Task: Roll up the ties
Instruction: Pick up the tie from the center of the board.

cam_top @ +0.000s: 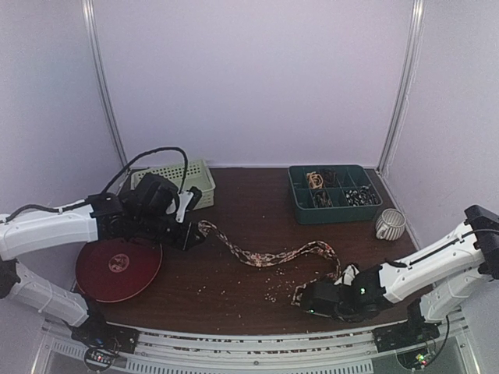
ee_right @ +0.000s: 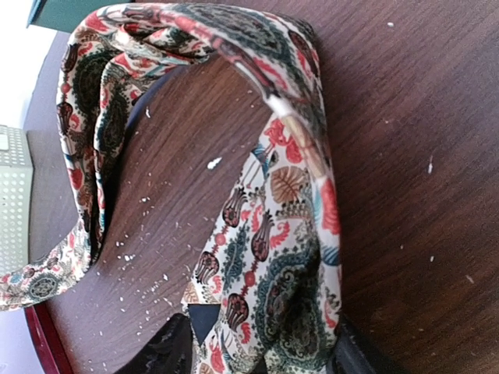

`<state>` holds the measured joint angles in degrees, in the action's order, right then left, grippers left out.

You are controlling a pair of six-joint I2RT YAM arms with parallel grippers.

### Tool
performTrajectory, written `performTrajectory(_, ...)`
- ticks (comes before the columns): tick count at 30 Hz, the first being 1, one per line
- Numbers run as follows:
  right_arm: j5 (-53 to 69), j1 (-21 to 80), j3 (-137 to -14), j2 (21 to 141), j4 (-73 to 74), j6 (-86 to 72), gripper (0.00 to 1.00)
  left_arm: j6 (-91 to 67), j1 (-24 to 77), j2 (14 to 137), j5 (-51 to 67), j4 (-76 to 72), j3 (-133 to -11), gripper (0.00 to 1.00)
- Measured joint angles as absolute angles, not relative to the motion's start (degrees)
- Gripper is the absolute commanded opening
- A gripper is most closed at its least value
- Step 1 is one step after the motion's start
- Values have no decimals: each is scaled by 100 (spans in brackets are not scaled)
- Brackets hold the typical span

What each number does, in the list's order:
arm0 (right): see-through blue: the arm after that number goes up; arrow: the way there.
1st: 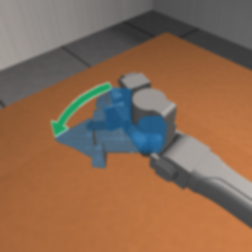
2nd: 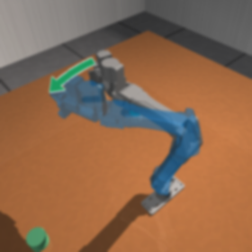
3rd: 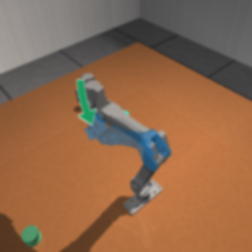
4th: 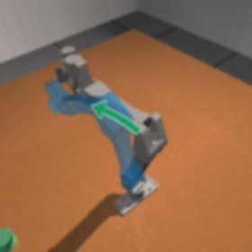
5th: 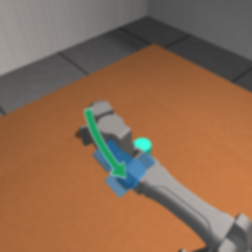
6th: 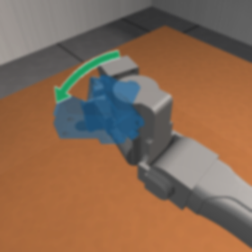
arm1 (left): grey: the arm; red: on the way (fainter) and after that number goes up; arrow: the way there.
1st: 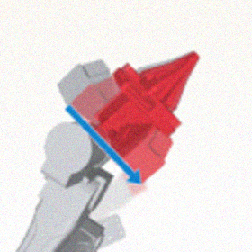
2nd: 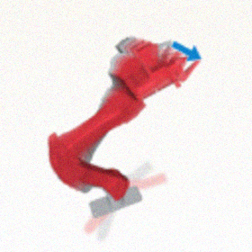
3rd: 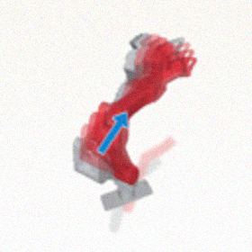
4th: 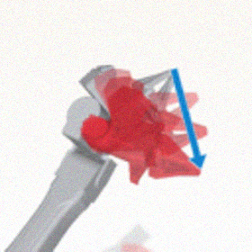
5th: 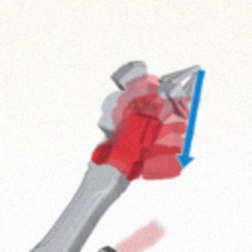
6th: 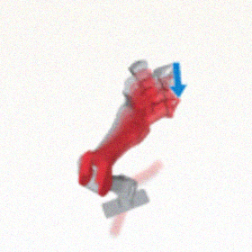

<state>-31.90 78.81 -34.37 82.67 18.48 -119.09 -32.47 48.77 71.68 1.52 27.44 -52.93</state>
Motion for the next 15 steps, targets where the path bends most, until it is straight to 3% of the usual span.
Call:
performTrajectory(10,-3688,7839,-3046,8237,1579,-11913,26,-3247,4877,7111,121,2698,-5183,0)
performTrajectory(15,-3841,7795,-2641,7933,1229,-11826,27,-3245,4877,7113,121,2674,-5183,0)
